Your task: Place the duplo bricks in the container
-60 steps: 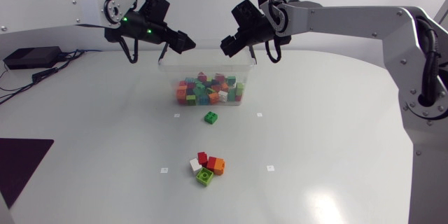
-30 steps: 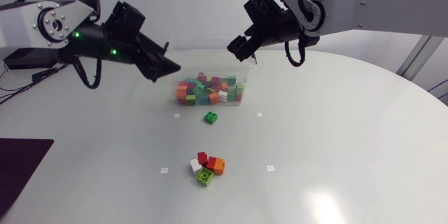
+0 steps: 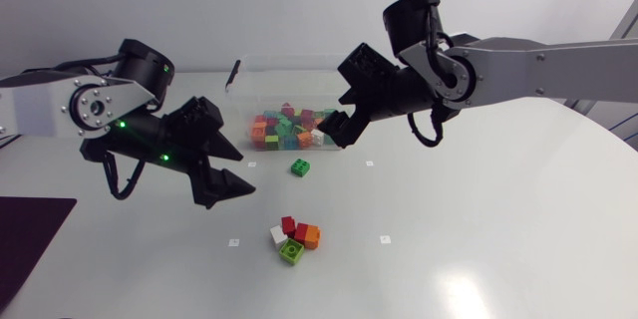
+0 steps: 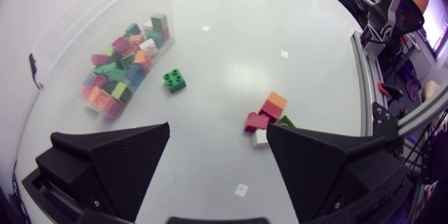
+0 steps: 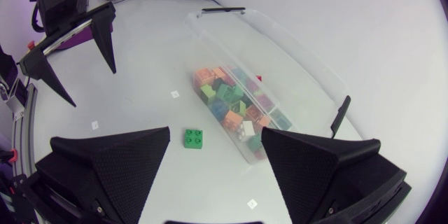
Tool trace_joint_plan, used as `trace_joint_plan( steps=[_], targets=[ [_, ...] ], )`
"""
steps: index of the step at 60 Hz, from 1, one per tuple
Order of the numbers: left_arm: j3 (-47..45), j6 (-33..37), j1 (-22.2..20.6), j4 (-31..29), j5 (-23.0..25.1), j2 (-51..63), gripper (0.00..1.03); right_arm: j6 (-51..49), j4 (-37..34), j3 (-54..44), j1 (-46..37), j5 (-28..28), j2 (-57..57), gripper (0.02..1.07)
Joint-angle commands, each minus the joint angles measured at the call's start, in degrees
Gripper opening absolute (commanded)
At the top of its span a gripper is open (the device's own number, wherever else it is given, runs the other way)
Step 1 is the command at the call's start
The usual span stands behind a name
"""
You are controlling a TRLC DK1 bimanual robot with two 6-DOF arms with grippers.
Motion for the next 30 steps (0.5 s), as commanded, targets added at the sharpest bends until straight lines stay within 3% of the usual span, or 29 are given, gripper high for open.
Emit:
trace_joint_plan(
  steps=[1,20,30],
  targets=[
    [-3.17,2.75,-1.93,-0.81,-0.62,-0.56,0.96,-1.31,-0.84,-2.50,0.77,0.02,-1.68,0.96],
    [-6.77,4.15,-6.86,-0.45,-4.14,3.49,0.96,-2.80,-6.11,-6.54,5.17,0.28,-0.81,0.96],
    [-8.27,2.13,-9.49,2.97,-5.11,6.56,0.96,-2.80,-6.73,-8.30,8.07,1.51,1.13,0.96]
  ],
)
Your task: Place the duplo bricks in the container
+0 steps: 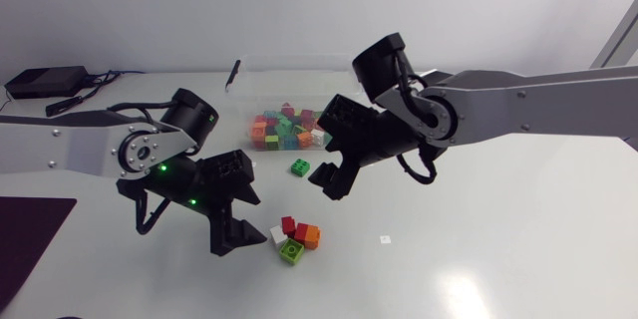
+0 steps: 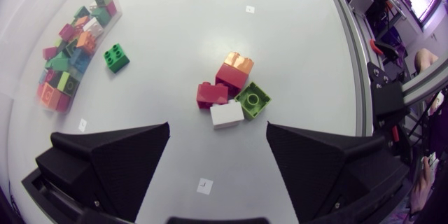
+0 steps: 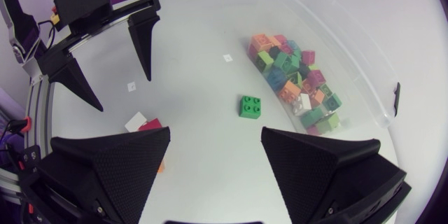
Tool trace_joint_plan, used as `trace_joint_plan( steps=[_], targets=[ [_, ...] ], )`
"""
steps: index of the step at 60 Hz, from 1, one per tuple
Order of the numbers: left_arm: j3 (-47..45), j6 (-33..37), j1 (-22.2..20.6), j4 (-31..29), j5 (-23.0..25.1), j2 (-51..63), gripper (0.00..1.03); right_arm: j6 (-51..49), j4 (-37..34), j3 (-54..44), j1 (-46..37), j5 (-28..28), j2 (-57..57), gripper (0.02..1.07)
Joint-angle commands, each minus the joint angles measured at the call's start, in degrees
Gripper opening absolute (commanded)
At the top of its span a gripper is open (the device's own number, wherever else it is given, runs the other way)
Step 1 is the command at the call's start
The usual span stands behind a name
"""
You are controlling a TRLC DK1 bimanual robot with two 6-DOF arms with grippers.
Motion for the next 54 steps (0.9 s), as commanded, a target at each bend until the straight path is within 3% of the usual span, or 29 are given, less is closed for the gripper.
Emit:
trace_joint_plan(
  steps=[1,16,51,54],
  targets=[
    [-2.26,-0.73,-1.54,1.51,-0.69,2.72,0.96,-0.73,-1.09,-1.99,1.38,0.95,2.16,0.96],
    [-4.45,-2.93,-3.91,7.40,-4.38,5.18,0.96,-0.73,-1.53,-3.57,3.31,1.47,2.77,0.96],
    [-1.91,-6.71,-5.05,14.08,-6.14,11.16,0.96,-0.64,-2.58,-4.71,5.78,1.56,4.18,0.96],
    [-1.73,-7.24,-4.88,15.05,-6.32,11.51,0.96,-1.08,-3.20,-4.97,6.48,1.56,4.97,0.92]
  ],
)
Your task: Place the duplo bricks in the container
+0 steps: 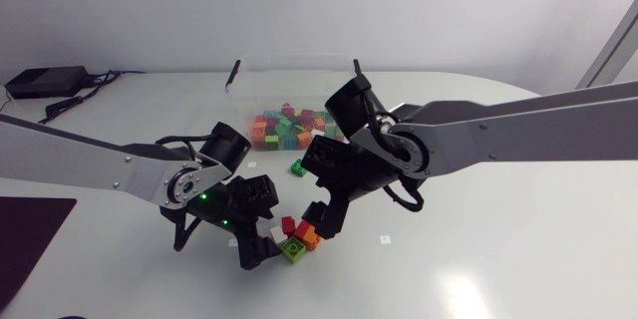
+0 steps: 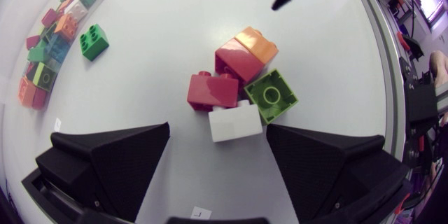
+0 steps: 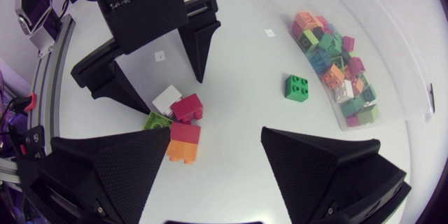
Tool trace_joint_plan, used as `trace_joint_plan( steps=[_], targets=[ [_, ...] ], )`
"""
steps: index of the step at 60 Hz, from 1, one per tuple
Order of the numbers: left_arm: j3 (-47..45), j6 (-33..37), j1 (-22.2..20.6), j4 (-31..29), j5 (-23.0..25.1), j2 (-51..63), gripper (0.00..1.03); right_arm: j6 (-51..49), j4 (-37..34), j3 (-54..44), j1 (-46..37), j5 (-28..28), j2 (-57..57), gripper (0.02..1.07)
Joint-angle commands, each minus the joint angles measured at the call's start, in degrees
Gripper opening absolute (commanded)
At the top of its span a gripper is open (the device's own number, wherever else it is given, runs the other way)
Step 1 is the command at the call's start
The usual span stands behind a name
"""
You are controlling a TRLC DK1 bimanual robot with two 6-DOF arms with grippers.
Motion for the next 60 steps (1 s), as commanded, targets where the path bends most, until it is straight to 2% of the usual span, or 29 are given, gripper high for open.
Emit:
trace_joint_plan(
  steps=[1,20,26,38,52,60],
  targets=[
    [1.31,-1.42,0.26,1.23,-0.31,1.65,0.96,-1.23,-1.67,-1.85,1.12,0.47,2.22,0.91],
    [3.68,-2.92,1.84,4.22,-1.19,4.90,0.96,-0.09,-2.90,-0.88,2.53,3.63,5.20,0.91],
    [3.86,-3.18,2.28,4.93,-1.54,5.43,0.89,2.02,-3.16,0.00,3.15,5.39,5.91,0.91],
    [2.63,-2.92,2.89,6.60,-1.36,5.08,0.62,9.84,-8.35,5.80,3.76,7.50,8.37,0.91],
    [0.61,-0.19,3.33,9.14,3.12,3.85,0.61,19.34,-14.68,12.04,4.73,10.66,11.09,0.91],
    [-0.45,1.57,3.33,10.99,3.65,4.02,0.59,22.85,-17.22,13.97,5.43,11.37,12.15,0.90]
  ],
)
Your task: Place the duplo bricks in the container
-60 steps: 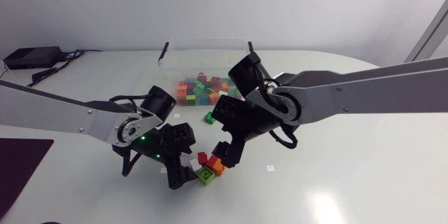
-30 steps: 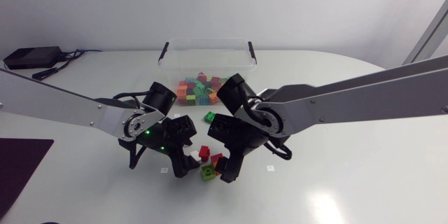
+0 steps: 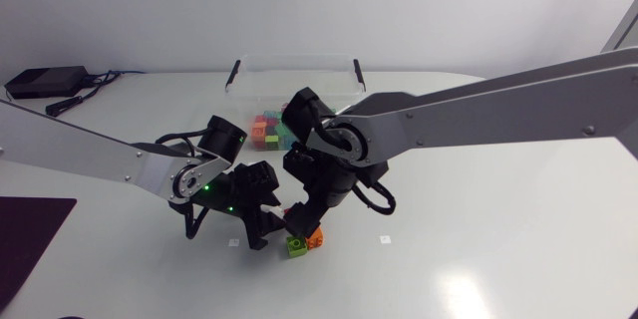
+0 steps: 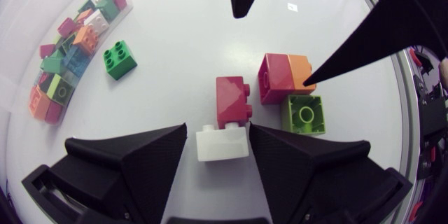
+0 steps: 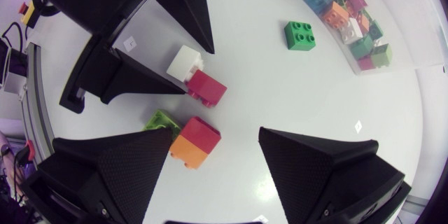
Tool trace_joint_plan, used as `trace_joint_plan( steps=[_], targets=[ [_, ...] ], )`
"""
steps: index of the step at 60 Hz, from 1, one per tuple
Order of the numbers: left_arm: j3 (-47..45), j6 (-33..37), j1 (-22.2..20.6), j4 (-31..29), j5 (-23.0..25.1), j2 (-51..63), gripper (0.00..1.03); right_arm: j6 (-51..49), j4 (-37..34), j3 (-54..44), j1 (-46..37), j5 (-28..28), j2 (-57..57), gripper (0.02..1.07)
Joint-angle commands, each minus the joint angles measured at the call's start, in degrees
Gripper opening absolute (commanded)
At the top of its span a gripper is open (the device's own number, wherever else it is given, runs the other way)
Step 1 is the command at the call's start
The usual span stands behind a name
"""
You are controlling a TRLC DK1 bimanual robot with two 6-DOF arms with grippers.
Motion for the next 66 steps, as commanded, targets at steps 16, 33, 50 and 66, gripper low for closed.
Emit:
trace_joint_plan(
  steps=[16,33,50,66],
  targets=[
    [-3.65,4.62,2.10,4.12,2.10,1.89,0.38,5.46,-1.97,1.54,0.97,0.68,3.76,0.87],
    [-5.23,6.20,6.58,6.85,3.07,3.83,0.37,6.34,-1.27,1.36,1.24,-0.11,5.26,0.78],
    [-6.64,9.01,12.38,6.50,4.13,2.24,0.37,7.04,-1.71,1.98,1.15,-0.29,6.58,0.68],
    [-7.87,9.45,12.82,6.14,5.09,0.66,0.37,6.78,-1.62,0.75,-3.07,-0.20,5.61,0.64]
  ],
)
